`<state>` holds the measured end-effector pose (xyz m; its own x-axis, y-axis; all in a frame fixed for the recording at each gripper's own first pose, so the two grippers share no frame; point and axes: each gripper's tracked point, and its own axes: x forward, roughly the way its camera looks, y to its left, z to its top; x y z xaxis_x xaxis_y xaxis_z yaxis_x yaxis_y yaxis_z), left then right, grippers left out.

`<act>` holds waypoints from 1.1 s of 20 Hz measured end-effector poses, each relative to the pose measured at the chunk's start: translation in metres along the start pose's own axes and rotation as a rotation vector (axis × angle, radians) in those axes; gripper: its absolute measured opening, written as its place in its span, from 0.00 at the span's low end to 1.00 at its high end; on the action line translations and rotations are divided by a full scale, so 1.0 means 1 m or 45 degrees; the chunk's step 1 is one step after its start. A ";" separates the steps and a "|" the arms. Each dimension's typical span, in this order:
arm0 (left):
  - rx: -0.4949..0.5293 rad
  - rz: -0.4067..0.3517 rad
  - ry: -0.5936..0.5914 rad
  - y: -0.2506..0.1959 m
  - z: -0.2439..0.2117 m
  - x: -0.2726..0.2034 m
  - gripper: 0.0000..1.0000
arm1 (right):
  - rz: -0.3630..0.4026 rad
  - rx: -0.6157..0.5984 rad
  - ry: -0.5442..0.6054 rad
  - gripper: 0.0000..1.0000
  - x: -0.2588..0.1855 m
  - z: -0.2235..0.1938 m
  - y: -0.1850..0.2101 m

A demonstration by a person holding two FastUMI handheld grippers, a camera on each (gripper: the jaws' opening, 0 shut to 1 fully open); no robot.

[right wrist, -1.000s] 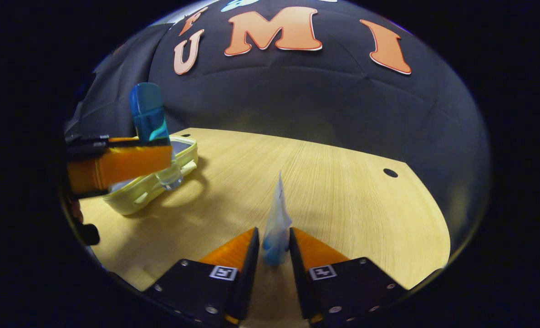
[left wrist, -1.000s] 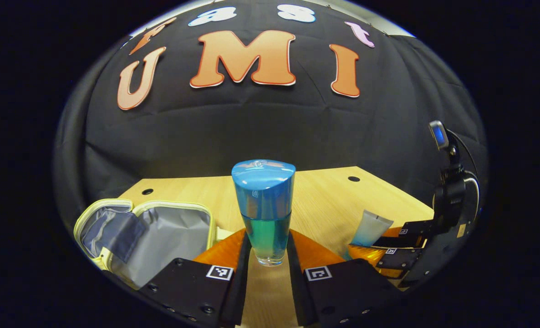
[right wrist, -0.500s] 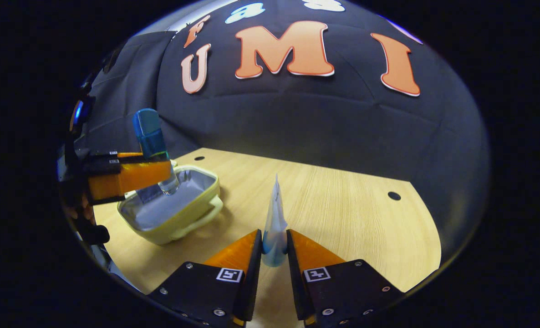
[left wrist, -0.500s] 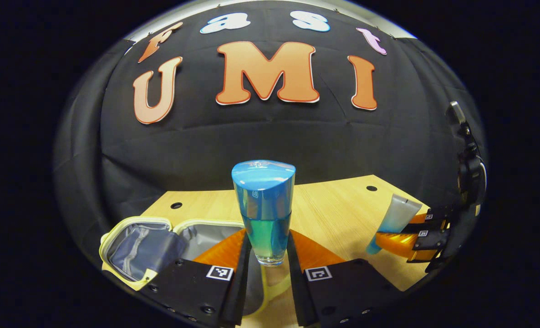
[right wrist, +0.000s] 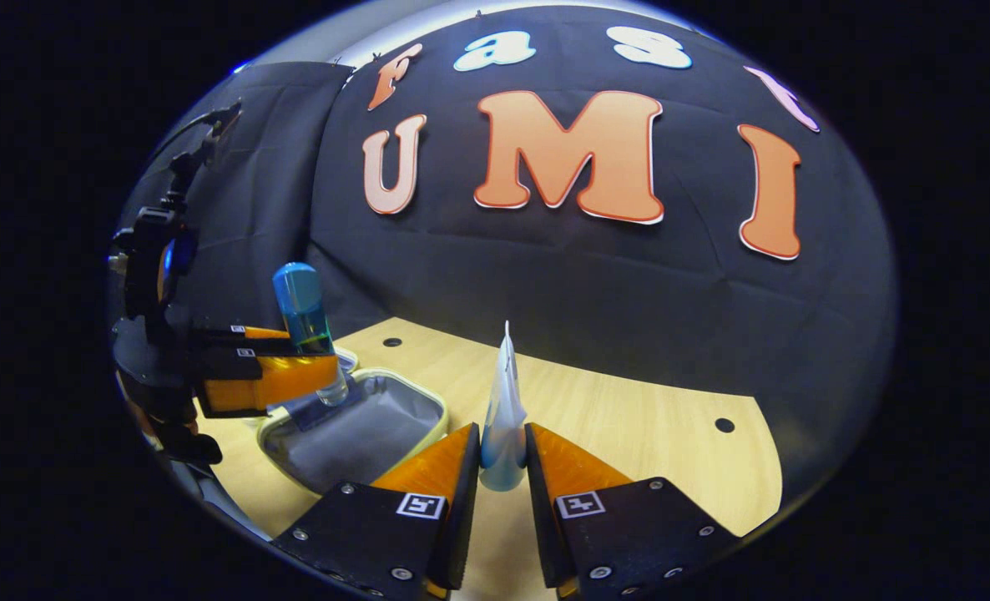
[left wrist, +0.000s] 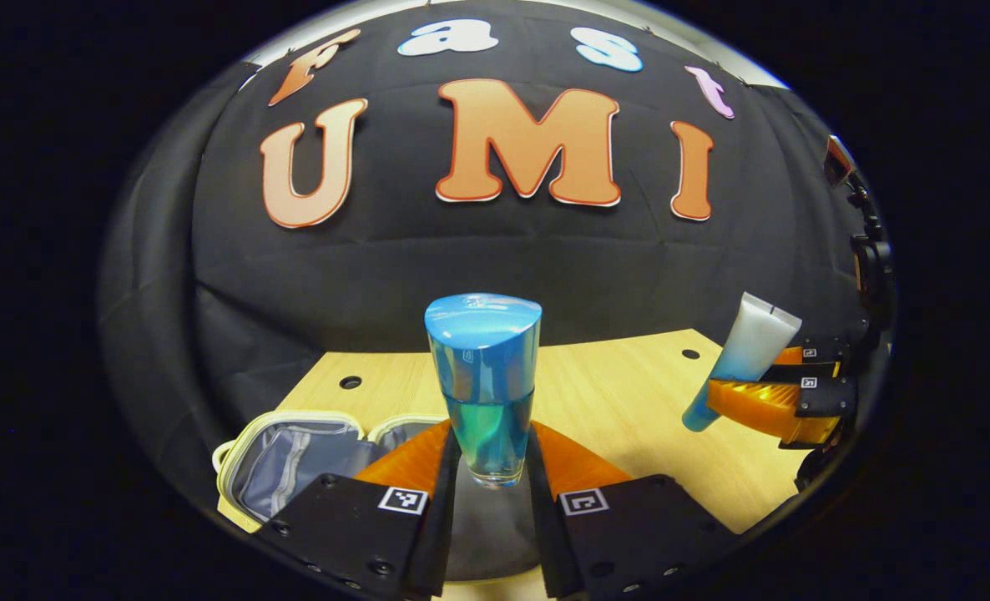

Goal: First open the suitcase, pack the skin care products into it, and then close the suitcase.

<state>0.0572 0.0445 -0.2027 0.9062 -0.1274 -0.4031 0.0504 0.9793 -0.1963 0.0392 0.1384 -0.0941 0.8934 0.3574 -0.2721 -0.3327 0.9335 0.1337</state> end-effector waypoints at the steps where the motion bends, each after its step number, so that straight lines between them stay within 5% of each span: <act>1: 0.003 0.007 0.025 0.010 -0.004 0.000 0.43 | 0.022 0.008 0.001 0.35 0.002 0.003 0.010; 10: 0.022 0.024 0.265 0.084 -0.069 0.021 0.43 | 0.074 0.016 0.066 0.34 0.019 -0.001 0.061; 22: 0.024 -0.179 0.739 0.082 -0.167 0.055 0.43 | 0.002 0.071 0.166 0.34 0.039 -0.029 0.088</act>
<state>0.0410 0.0919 -0.3899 0.5130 -0.3160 -0.7981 0.1656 0.9487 -0.2692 0.0360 0.2349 -0.1206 0.8451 0.3628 -0.3927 -0.3136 0.9312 0.1857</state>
